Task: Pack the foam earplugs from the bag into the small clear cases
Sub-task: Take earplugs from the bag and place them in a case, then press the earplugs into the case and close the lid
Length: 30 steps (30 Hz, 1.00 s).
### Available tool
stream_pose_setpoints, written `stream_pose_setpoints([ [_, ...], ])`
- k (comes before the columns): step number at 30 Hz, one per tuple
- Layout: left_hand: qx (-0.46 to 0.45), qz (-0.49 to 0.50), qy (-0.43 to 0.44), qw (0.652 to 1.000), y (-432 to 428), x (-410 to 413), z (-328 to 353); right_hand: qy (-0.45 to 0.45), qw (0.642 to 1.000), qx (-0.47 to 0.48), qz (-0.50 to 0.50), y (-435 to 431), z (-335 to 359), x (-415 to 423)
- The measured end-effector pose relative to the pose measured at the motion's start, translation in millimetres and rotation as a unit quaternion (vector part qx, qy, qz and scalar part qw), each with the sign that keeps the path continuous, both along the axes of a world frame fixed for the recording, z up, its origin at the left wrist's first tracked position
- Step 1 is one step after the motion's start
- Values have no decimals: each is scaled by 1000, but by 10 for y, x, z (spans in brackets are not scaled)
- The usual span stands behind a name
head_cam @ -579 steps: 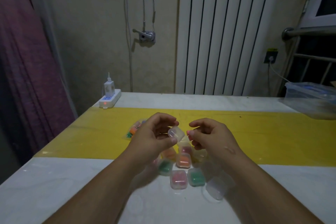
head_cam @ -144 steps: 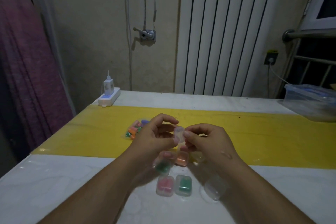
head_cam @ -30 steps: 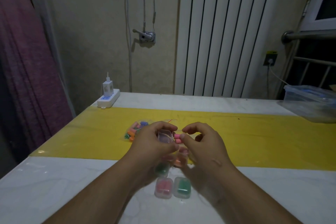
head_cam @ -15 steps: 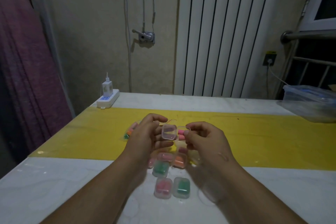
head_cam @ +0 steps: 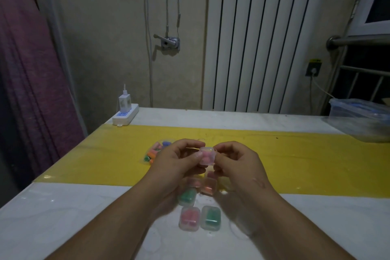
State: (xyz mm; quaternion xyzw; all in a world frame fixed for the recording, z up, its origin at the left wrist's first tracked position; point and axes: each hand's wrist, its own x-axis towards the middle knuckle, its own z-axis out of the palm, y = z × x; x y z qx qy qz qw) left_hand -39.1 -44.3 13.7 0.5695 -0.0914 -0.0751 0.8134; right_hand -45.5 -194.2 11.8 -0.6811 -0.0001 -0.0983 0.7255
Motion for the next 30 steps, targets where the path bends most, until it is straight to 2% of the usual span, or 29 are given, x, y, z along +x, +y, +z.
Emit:
stream_pose_setpoints([
  [4, 14, 27, -9, 1000, 2, 29, -19, 23, 999, 42, 26, 6, 24, 16],
  [8, 30, 44, -13, 998, -11, 28, -39, 6, 999, -45, 29, -13, 20, -3],
  [15, 112, 159, -111, 975, 26, 36, 22, 28, 985, -171, -3, -273, 165, 14],
  [20, 175, 226, -144, 947, 103, 152, -39, 132, 939, -302, 96, -292, 196, -81],
  [25, 197, 271, -148, 931, 174, 216, -64, 137, 925, -348, 70, -247, 155, -92],
  [30, 349, 305, -193, 865, 358, 366, -113, 124, 880, -452, 79, -171, 89, -100],
])
